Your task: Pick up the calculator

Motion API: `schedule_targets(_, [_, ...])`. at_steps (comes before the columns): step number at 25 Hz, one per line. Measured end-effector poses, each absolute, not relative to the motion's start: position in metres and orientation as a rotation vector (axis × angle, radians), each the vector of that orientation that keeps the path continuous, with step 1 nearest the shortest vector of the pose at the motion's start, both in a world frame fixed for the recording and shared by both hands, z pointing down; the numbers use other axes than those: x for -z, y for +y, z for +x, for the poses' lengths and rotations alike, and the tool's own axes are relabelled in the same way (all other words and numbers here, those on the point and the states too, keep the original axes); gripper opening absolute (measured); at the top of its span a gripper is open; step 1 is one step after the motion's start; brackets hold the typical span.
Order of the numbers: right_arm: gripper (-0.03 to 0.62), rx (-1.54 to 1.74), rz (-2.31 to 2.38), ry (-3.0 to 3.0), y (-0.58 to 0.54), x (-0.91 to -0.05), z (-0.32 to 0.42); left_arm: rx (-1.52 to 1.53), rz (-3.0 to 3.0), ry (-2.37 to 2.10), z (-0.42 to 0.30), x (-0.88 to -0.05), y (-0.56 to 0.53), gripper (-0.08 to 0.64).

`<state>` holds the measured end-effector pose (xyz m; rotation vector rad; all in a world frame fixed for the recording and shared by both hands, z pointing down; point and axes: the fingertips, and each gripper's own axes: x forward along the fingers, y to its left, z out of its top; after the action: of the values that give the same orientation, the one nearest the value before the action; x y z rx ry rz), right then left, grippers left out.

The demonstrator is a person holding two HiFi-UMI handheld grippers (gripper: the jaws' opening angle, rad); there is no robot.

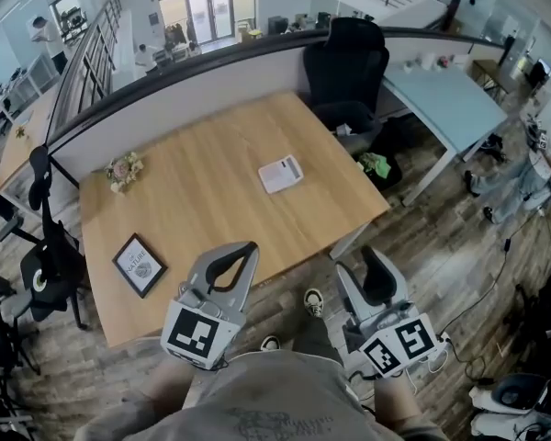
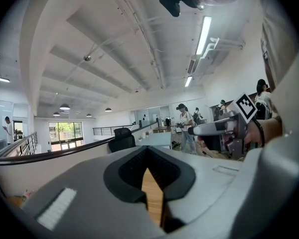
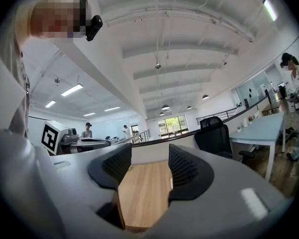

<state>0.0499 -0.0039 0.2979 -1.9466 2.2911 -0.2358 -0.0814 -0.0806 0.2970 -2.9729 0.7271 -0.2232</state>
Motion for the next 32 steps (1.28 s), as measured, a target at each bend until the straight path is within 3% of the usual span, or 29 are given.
schedule_targets(17, [0.218,0.354,-1.614,2.593,-0.196,-0.319,0.161,0.315,-2.847,1.069,0.038,-0.304,-0.235,0.002])
schedule_targets(32, [0.218,0.44,-1.342,2.789,-0.287,-0.338,0.198,0.384,-2.734,1.404,0.062,-0.322,-0.295,0.002])
